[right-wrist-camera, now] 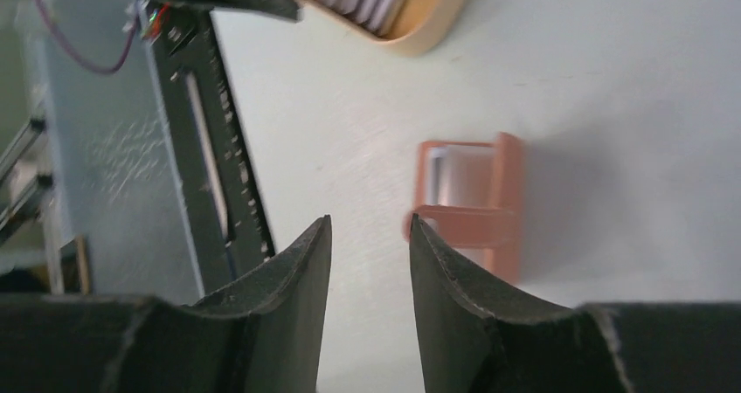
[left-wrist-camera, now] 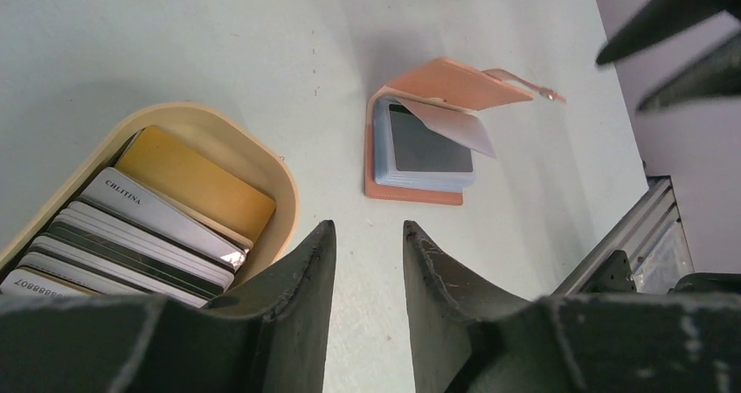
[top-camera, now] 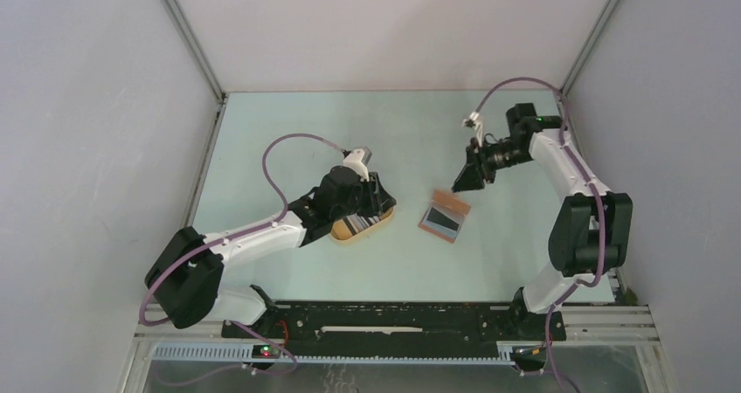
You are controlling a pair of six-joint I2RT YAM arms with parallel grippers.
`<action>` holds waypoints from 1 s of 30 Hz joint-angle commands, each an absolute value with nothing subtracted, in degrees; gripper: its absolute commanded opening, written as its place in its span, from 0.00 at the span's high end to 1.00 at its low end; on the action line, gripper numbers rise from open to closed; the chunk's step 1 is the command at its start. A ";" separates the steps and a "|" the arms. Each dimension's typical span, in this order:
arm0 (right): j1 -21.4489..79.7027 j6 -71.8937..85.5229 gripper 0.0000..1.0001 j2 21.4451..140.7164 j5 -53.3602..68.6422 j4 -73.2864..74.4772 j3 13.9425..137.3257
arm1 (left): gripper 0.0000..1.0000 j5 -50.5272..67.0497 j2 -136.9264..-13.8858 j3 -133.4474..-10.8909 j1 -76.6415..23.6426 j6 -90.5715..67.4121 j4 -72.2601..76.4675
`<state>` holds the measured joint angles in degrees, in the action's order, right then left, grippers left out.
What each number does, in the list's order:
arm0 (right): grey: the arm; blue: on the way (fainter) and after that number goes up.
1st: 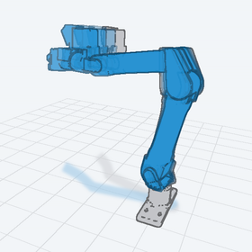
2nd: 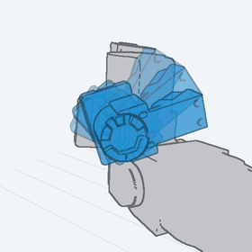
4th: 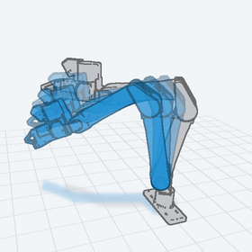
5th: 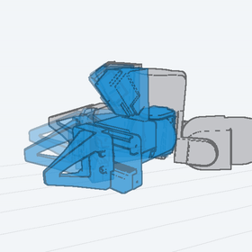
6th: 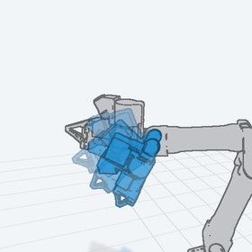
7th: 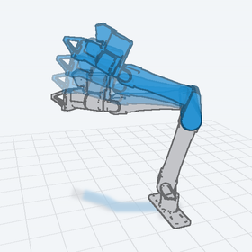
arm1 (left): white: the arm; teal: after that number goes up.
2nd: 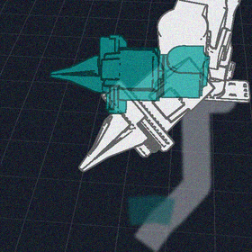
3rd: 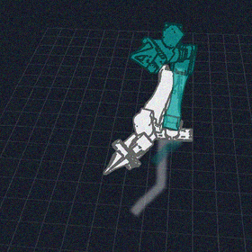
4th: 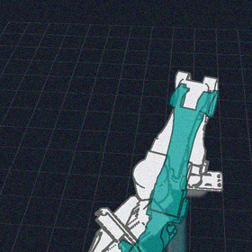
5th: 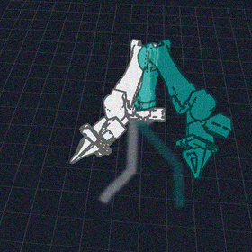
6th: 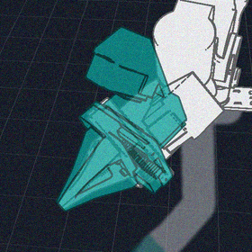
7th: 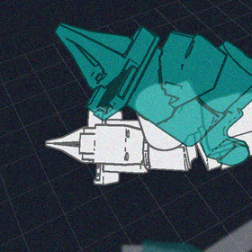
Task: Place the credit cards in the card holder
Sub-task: Close the card holder at the center of the board.
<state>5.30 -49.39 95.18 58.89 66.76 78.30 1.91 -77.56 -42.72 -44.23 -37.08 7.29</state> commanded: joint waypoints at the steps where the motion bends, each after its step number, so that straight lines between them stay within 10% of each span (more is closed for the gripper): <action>1: 0.92 -32.92 0.54 96.67 54.08 51.53 79.30 | 0.61 2.67 -75.94 -41.72 -44.04 -37.00 9.93; 20: 1.40 -29.20 0.64 112.46 49.46 50.84 78.18 | 0.61 4.74 -78.27 -42.68 -44.04 -37.35 10.78; 30: 6.52 -34.66 0.53 109.15 48.34 53.52 73.38 | 0.61 6.32 -80.44 -42.54 -44.10 -38.03 12.80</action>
